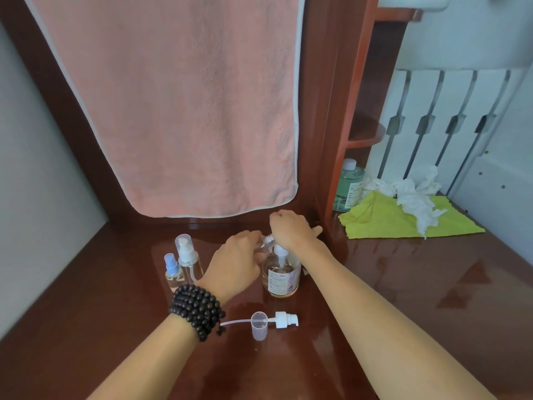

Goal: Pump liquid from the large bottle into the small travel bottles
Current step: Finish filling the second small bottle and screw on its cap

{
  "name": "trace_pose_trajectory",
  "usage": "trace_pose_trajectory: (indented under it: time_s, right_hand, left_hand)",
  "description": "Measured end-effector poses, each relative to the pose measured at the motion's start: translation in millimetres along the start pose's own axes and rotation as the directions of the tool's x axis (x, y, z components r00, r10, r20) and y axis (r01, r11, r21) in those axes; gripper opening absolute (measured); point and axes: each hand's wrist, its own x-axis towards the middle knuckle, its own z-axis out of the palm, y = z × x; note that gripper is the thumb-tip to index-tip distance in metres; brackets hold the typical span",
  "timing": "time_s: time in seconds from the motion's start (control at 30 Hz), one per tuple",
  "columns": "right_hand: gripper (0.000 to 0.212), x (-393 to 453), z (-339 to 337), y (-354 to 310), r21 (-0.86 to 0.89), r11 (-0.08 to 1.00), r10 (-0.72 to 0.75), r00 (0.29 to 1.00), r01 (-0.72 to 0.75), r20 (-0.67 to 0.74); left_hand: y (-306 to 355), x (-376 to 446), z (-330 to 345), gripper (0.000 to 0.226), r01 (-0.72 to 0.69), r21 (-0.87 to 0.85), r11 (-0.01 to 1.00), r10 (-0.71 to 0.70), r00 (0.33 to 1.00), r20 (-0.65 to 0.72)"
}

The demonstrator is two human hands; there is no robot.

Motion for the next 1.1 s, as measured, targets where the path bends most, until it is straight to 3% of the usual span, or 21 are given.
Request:
trace_pose_trajectory:
  time_s: [0.33, 0.5, 0.8, 0.97, 1.1]
  right_hand:
    - [0.046, -8, -15, -13, 0.059, 0.998, 0.002, 1.0, -0.003, 0.015]
    - [0.026, -3, -1, -7, 0.044, 0.998, 0.05, 0.998, -0.051, 0.043]
    - [0.048, -9, -16, -11, 0.104, 0.993, 0.054, 0.998, -0.055, 0.008]
    - [0.039, -11, -9, -12, 0.085, 0.995, 0.041, 0.998, -0.045, 0.042]
    - [0.047, -8, -4, -10, 0.065, 0.992, 0.101, 0.992, -0.106, 0.074]
  left_hand:
    - [-1, 8, -16, 0.029, -0.042, -0.032, 0.999, 0.042, 0.999, -0.003]
    - [-2, 8, -5, 0.017, -0.016, -0.012, 1.0, 0.016, 1.0, 0.02]
    - [0, 8, -16, 0.03, -0.028, 0.009, 1.0, 0.028, 1.0, 0.006]
    - [1, 6, -11, 0.029, -0.023, 0.007, 1.0, 0.023, 1.0, -0.005]
    - [4, 4, -4, 0.027, 0.007, 0.033, 0.999, -0.007, 1.0, 0.003]
